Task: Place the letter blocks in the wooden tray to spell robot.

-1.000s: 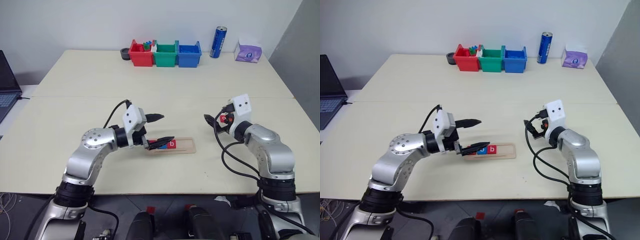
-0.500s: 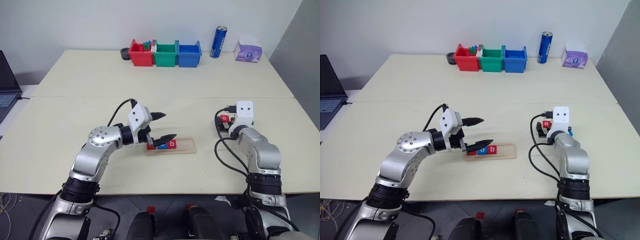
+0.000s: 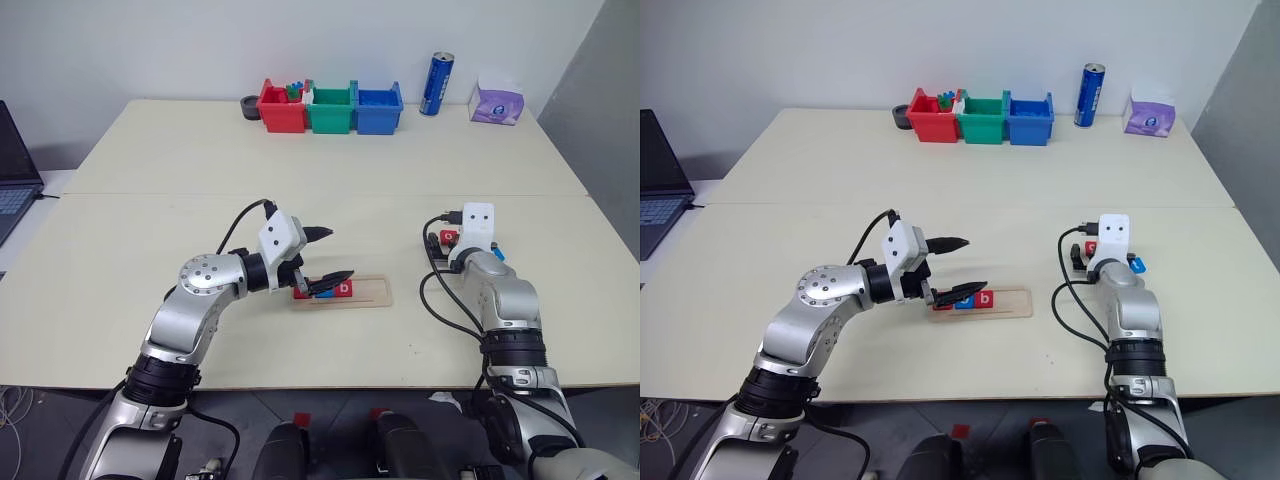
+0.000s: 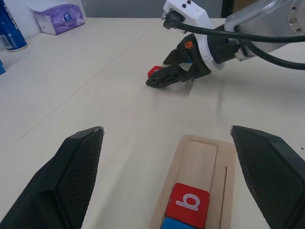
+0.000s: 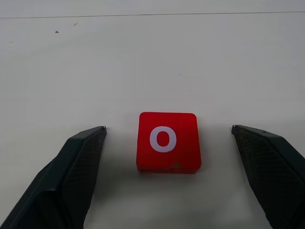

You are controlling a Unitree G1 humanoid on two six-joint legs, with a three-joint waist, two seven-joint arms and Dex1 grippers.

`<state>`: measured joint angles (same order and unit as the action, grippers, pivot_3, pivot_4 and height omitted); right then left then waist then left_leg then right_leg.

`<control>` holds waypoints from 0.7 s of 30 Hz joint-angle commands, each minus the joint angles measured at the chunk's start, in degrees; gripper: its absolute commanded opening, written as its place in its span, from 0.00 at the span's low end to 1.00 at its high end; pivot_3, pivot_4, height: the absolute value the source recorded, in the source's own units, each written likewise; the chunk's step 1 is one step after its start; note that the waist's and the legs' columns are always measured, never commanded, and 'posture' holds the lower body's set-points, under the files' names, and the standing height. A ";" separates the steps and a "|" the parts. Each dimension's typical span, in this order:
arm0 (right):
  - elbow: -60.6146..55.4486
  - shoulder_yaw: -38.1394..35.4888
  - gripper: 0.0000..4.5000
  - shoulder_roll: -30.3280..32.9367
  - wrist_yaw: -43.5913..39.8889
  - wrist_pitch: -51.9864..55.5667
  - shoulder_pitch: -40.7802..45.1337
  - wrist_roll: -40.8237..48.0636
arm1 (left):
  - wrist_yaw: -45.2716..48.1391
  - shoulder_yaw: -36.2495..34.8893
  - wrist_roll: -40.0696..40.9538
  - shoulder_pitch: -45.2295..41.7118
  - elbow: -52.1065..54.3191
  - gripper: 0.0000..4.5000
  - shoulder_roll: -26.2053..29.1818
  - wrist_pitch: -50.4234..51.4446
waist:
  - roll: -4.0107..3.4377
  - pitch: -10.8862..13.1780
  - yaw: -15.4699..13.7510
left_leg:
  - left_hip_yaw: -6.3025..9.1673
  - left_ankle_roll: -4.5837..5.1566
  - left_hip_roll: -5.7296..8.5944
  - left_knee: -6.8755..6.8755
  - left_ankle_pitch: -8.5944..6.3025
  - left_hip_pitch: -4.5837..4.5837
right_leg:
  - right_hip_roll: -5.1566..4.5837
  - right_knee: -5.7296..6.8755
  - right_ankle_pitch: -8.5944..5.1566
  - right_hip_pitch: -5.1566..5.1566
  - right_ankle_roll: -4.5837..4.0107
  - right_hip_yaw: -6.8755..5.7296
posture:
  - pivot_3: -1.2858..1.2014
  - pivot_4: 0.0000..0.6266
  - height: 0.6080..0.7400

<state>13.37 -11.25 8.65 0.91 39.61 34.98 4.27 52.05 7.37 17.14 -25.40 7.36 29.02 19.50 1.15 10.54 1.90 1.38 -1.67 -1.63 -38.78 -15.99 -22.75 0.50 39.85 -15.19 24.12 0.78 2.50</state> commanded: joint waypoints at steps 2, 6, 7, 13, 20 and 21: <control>-1.06 -0.83 0.70 -0.81 1.27 -0.66 0.35 1.06 | 0.40 0.01 0.02 -0.61 1.71 1.00 0.12 -0.96 | 0.00 0.00 0.00 | 0.00 0.00 0.00 0.00 0.00 0.00 | 0.00 0.00 0.00 0.00 0.00 0.00 | 0.52 0.24 1.00; -2.84 -0.94 0.40 -1.64 2.44 0.37 -0.65 1.09 | 0.47 0.14 -0.15 -0.43 1.98 1.00 0.20 -1.05 | 0.00 0.00 0.01 | 0.00 0.00 -0.01 0.00 0.00 0.00 | 0.00 0.00 0.00 0.00 0.00 0.00 | 0.52 0.24 1.00; -3.29 -0.84 0.33 -1.80 2.62 0.57 -0.93 1.01 | 0.53 0.23 -0.21 -0.43 1.99 1.00 0.15 -1.07 | 0.00 0.00 0.01 | 0.00 0.00 -0.01 0.01 0.00 0.00 | 0.00 0.00 0.00 0.00 0.00 0.00 | 0.52 0.24 1.00; -11.70 1.43 0.32 -2.06 2.00 6.89 -4.32 1.08 | 1.60 0.79 -0.01 -0.52 2.58 1.00 0.03 -0.99 | 0.00 0.00 -0.03 | 0.02 0.00 -0.01 0.01 0.00 -0.01 | 0.00 -0.01 0.00 0.00 0.00 0.00 | 0.52 0.24 1.00; -39.18 4.47 0.32 2.49 -4.40 32.90 -16.25 6.39 | 9.23 2.33 1.95 4.49 8.86 1.00 4.80 -1.67 | -0.04 -0.02 -0.08 | 0.11 0.00 -0.04 0.10 -0.01 -0.10 | 0.00 -0.24 -0.01 0.01 0.01 0.00 | 0.52 0.24 1.00; -41.95 4.08 0.32 2.61 -4.76 36.56 -17.20 7.12 | 9.71 2.27 2.16 4.94 9.26 1.00 5.23 -1.63 | -0.04 -0.02 -0.09 | 0.13 0.00 -0.05 0.13 -0.01 -0.10 | 0.00 -0.28 -0.01 -0.01 0.01 -0.01 | 0.52 0.24 1.00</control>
<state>-23.90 -6.95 11.11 -2.74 69.86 18.60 9.50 60.55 9.40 18.02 -20.36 14.02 33.79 18.92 1.11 10.51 1.82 1.53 -1.67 -1.68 -38.64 -16.00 -22.84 0.50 39.55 -15.20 24.10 0.78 2.48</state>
